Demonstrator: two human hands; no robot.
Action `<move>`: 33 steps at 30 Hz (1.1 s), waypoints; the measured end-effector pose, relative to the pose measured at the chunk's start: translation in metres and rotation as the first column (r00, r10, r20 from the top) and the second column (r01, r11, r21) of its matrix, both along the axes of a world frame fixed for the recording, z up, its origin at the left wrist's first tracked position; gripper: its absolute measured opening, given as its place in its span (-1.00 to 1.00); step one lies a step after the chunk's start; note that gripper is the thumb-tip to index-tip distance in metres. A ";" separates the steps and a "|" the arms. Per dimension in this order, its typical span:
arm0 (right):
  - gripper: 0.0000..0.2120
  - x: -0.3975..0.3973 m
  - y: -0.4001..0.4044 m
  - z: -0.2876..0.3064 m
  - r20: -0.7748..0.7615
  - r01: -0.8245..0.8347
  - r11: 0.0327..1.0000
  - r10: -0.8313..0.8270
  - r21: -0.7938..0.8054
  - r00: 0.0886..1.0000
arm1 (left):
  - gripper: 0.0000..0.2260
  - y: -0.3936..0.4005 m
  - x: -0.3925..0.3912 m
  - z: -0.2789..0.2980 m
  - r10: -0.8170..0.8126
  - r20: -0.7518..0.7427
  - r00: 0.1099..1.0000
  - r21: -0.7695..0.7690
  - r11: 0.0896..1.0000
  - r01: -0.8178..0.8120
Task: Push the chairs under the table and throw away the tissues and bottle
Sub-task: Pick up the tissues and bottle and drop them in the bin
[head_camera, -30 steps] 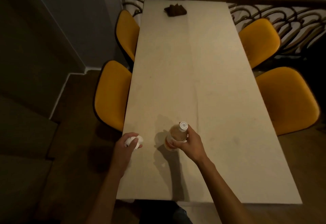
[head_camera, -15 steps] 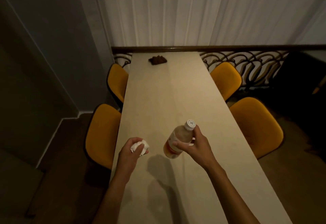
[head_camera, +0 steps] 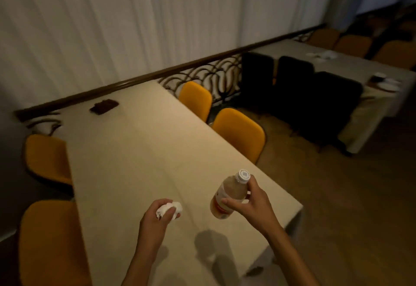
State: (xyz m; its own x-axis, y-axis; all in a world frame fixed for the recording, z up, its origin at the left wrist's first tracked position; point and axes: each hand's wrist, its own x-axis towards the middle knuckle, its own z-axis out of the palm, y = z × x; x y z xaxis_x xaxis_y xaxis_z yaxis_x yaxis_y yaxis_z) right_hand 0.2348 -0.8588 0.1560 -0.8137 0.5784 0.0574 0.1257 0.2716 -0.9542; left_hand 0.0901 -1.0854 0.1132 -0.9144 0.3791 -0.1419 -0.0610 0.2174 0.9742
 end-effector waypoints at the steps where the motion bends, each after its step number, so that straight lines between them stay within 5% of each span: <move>1: -0.40 0.014 -0.002 0.000 0.005 0.040 0.999 -0.040 -0.001 0.999 | -0.82 0.004 0.003 -0.003 -0.039 -0.015 0.999 -0.008 0.999 0.039; 8: -0.32 0.134 -0.042 -0.003 0.018 0.388 0.921 -0.388 -0.043 0.922 | -0.84 0.015 0.058 -0.013 -0.378 -0.044 0.925 -0.005 0.926 0.378; 17: -0.38 0.285 -0.101 -0.003 0.046 0.727 0.686 -0.725 -0.038 0.687 | -0.85 0.056 0.160 -0.007 -0.704 -0.046 0.709 0.001 0.710 0.705; 27: -0.41 0.430 -0.149 -0.012 0.097 0.877 0.480 -0.872 -0.027 0.481 | -0.85 0.078 0.299 -0.011 -0.856 -0.014 0.516 0.005 0.516 0.857; 33: -0.39 0.511 -0.164 -0.026 0.168 0.887 0.459 -0.871 -0.054 0.462 | -0.86 0.072 0.385 -0.034 -0.882 0.005 0.470 -0.052 0.470 0.881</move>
State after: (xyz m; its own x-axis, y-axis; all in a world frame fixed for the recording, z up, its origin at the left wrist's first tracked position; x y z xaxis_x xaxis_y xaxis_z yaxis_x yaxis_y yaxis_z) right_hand 0.7458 -1.0231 0.1299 0.1354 0.9845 -0.1113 0.3271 -0.1504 -0.9329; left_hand 0.4746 -1.0135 0.0788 -0.1022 0.9808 -0.1658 0.2049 0.1839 0.9613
